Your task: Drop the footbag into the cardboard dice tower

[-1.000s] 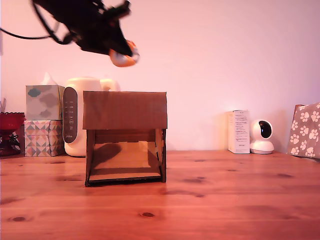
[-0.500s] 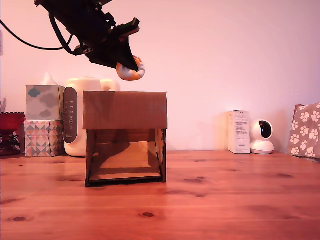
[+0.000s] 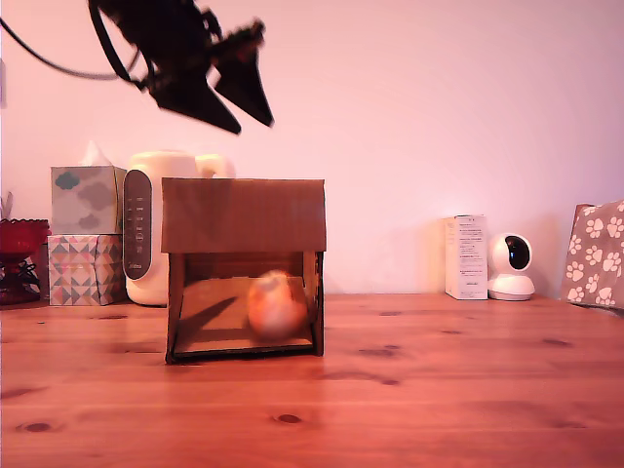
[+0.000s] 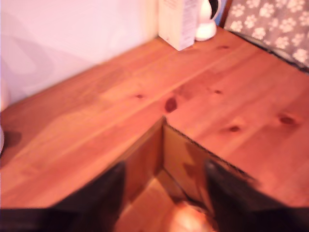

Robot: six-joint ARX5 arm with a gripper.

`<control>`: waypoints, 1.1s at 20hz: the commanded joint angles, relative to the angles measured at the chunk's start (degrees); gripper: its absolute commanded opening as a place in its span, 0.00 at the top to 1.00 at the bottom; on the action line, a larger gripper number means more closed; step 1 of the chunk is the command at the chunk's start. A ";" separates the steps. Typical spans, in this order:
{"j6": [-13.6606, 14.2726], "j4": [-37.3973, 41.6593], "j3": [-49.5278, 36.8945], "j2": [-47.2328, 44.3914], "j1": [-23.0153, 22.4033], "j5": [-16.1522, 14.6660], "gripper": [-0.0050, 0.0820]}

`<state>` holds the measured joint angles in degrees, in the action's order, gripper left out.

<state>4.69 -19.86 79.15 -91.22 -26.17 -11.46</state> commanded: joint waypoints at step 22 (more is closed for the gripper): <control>-3.15 17.09 -40.89 30.18 -0.57 -8.24 0.97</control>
<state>1.85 -3.97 39.07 -62.06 -26.59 -19.51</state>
